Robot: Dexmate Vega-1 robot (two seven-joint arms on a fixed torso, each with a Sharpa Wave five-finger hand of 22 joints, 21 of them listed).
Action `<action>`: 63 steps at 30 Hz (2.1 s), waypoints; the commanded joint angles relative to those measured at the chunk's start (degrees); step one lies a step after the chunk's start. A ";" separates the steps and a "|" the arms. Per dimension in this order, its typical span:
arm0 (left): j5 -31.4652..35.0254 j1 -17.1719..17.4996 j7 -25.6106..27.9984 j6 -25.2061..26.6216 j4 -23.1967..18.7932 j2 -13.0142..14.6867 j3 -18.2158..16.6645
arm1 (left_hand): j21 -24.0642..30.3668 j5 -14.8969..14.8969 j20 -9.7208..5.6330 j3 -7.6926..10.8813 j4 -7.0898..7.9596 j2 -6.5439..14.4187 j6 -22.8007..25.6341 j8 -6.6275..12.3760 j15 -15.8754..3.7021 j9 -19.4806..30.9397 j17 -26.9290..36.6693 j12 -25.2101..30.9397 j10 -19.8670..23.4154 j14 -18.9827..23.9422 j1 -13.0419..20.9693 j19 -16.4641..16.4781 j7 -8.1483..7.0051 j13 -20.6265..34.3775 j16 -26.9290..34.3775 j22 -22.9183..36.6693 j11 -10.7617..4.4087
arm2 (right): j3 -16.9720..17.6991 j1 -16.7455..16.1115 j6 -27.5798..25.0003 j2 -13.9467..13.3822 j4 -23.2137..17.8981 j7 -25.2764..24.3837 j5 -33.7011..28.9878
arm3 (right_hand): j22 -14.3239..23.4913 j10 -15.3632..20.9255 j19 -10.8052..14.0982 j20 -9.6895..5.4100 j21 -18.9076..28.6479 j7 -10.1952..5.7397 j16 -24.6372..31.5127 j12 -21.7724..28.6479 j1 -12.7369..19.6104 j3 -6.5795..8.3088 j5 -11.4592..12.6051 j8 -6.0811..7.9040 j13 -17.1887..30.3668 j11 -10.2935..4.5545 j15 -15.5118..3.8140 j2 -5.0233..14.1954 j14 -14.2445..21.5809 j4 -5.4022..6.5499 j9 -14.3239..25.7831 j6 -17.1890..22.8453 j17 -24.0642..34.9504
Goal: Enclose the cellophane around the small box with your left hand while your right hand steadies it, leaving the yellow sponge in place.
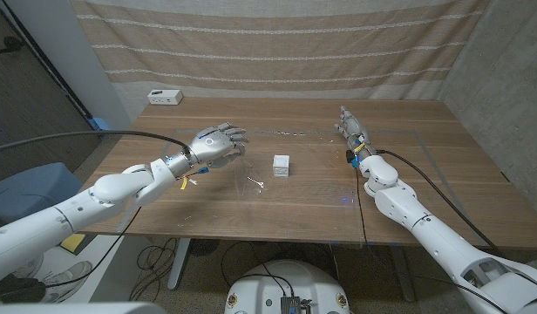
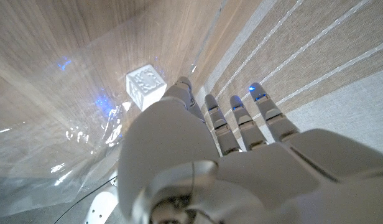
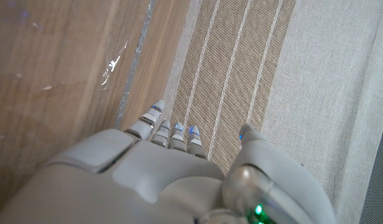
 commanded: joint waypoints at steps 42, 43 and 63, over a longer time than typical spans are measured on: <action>5.95 -23.19 15.13 -18.91 15.11 -18.55 16.25 | 0.38 1.90 -0.26 -0.43 0.63 -1.47 0.99 3.50 -6.86 2.71 0.06 0.04 1.40 1.12 -0.84 0.74 -1.81 1.57 -0.22 0.28 -0.36 | 4.49 -7.28 4.24 -3.07 -5.75 -2.05 1.20 | 0.33 0.46 0.31 0.31 0.27 -0.06 -0.13 0.07 -0.37 0.74 -0.14 0.04 0.27 0.29 0.28 -0.51 0.44 -0.04 0.27 0.43 0.07; 6.03 -23.75 14.64 -19.36 15.46 -18.77 16.74 | 0.38 1.94 -0.28 -0.47 0.60 -1.56 1.16 3.56 -6.88 2.63 0.05 0.02 1.40 1.11 -0.83 0.74 -1.81 1.61 -0.25 0.28 -0.39 | 4.65 -7.42 4.25 -3.03 -5.81 -2.10 1.44 | 0.33 0.44 0.32 0.32 0.27 -0.05 -0.13 0.06 -0.37 0.74 -0.14 0.04 0.27 0.30 0.28 -0.52 0.44 -0.04 0.27 0.43 0.07; 9.51 -34.50 10.92 -30.39 24.64 -24.55 26.46 | 0.29 2.38 -0.36 -0.78 -0.09 -2.35 2.84 3.86 -7.19 1.30 -0.12 -0.05 1.98 1.12 -0.28 0.84 -1.15 2.03 -0.52 0.26 -0.54 | 6.38 -9.39 5.58 -3.56 -5.66 -2.13 2.74 | 0.34 0.47 0.29 0.40 0.23 0.03 -0.15 0.03 -0.52 0.82 -0.17 0.04 0.27 0.27 0.31 -0.58 0.46 -0.01 0.27 0.48 0.07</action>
